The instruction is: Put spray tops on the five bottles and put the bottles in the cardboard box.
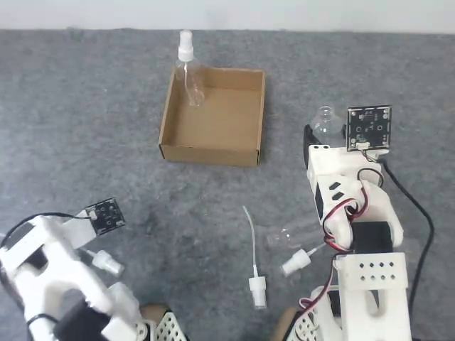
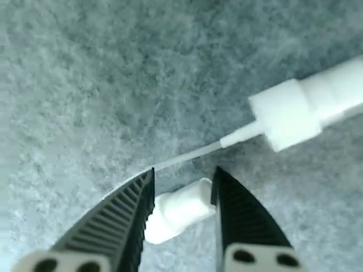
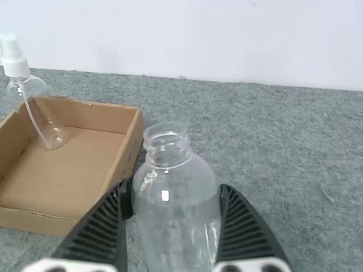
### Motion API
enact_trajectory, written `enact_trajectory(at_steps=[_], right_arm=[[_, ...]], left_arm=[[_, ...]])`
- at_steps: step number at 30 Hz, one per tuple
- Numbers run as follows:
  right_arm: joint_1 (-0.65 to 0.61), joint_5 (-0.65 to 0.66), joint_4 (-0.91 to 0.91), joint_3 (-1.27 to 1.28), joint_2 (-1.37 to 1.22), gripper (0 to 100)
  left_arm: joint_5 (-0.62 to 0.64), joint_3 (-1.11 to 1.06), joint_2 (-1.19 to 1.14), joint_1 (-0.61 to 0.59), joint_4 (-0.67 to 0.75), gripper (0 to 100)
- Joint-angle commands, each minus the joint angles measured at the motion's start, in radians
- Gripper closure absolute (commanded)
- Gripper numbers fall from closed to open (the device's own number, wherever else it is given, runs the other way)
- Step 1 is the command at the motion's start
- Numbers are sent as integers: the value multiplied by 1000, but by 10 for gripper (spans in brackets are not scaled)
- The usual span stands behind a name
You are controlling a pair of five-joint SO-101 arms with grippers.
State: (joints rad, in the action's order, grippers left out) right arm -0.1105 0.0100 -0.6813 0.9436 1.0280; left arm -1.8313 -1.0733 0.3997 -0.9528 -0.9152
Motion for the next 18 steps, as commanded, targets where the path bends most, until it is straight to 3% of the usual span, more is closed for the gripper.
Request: enact_trajectory(at_steps=[1,6,9,18], right_arm=[[-8,9,27,-5,30,989],[-8,9,27,-5,30,989],[-8,9,27,-5,30,989],[-8,9,27,-5,30,989]], left_arm=[[20,142,40,-21,-146,845],[173,381,14,-18,-430,800],[175,510,-58,-12,-566,800],[51,705,-367,-64,-591,800]])
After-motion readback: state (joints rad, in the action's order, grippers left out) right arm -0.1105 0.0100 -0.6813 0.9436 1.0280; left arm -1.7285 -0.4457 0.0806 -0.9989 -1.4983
